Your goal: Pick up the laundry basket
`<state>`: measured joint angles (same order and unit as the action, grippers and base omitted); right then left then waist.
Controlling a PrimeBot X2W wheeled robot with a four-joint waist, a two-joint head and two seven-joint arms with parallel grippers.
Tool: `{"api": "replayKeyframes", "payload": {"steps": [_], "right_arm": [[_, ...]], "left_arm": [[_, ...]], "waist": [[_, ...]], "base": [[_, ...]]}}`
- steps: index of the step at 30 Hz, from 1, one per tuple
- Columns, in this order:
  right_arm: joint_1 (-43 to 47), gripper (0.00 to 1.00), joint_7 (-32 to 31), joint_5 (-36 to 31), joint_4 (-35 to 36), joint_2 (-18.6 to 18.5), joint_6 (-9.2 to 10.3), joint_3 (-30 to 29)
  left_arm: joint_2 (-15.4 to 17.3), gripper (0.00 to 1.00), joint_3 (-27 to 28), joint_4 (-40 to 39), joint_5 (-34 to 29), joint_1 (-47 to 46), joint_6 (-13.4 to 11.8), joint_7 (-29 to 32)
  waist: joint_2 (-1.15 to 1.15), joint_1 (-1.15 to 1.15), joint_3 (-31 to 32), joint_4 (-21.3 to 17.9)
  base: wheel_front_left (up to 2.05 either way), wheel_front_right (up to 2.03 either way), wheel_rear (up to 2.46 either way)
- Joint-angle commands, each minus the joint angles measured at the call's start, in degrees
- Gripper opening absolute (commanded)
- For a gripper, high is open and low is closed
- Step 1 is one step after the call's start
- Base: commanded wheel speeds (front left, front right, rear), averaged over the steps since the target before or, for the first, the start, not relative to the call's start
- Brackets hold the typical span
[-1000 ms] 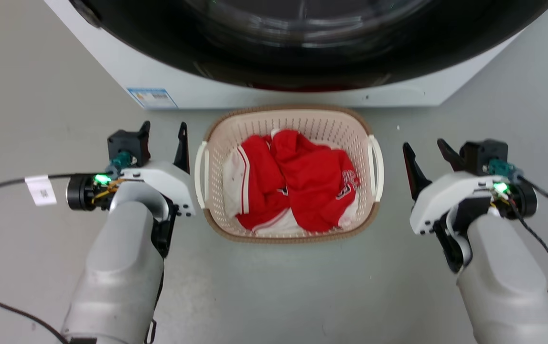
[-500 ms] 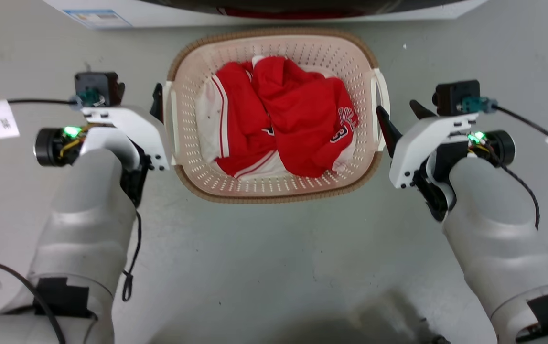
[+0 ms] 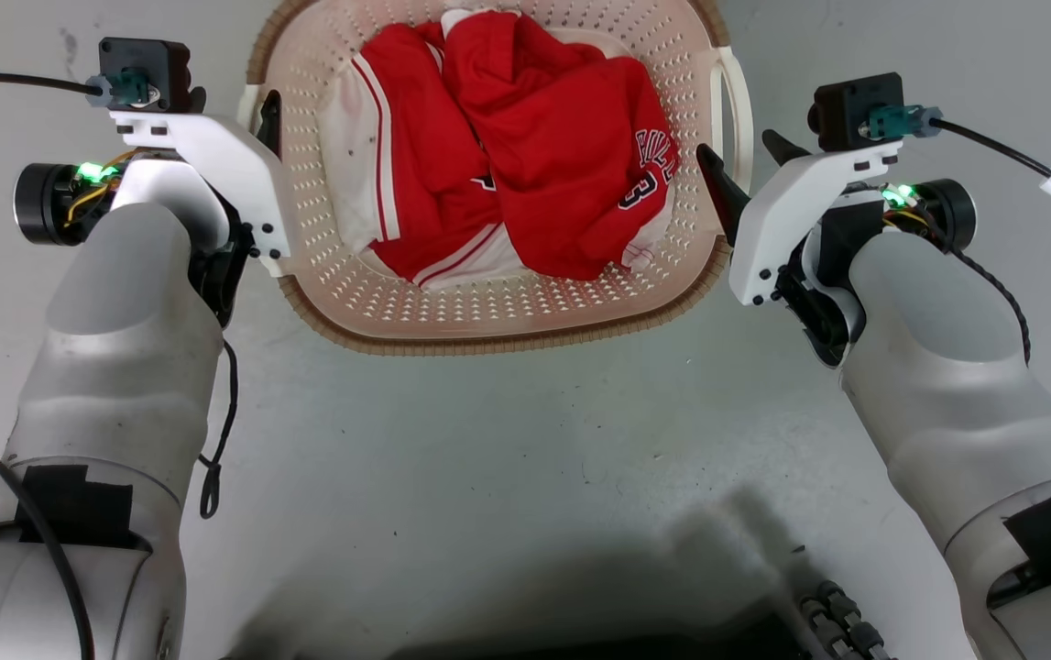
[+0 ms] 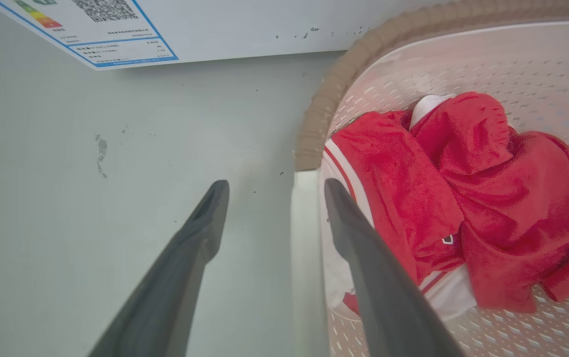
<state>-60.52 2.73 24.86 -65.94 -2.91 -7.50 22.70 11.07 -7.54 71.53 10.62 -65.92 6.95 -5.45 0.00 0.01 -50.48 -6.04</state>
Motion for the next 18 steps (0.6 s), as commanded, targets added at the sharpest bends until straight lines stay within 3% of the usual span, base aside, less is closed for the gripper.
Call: {"api": "replayKeyframes", "payload": {"steps": [1,13,14,15,16,18], "right_arm": [[-1.2,1.0,0.2,0.6,-0.3,0.1,0.02,0.8],[-4.2,1.0,-0.1,7.4,-1.8,0.1,0.03,7.5],[-4.4,0.64,-0.3,8.0,-1.9,0.1,0.02,7.9],[-4.5,0.44,-0.8,8.8,-2.0,0.1,0.02,8.4],[-4.6,0.0,-1.2,9.5,-1.9,0.1,0.02,8.9],[-4.8,0.0,-1.0,10.4,-1.8,0.0,0.02,9.9]], "left_arm": [[0.3,1.0,-0.3,0.4,0.3,-0.9,0.1,0.4],[0.9,1.0,-1.9,1.5,0.9,-3.3,0.4,3.0],[0.8,1.0,-1.9,1.6,1.1,-3.5,0.4,3.0],[0.5,0.46,-2.0,1.7,1.4,-3.6,0.4,3.5],[0.2,0.0,-2.1,1.7,1.6,-3.6,0.4,3.9],[0.1,0.0,-2.5,1.8,1.8,-3.5,0.5,4.6]], "waist": [[0.0,-0.01,-0.8,-0.4],[0.0,-0.01,-3.8,-0.9],[0.0,-0.01,-3.9,-0.9],[0.0,-0.01,-4.0,-0.9],[0.0,-0.01,-4.0,-0.9],[0.0,-0.01,-4.1,-1.0]], "base": [[0.0,0.0,0.0],[0.0,0.0,0.0],[0.0,0.0,0.0],[0.0,0.0,0.0],[0.0,0.0,0.0],[0.0,0.0,0.0]]}}
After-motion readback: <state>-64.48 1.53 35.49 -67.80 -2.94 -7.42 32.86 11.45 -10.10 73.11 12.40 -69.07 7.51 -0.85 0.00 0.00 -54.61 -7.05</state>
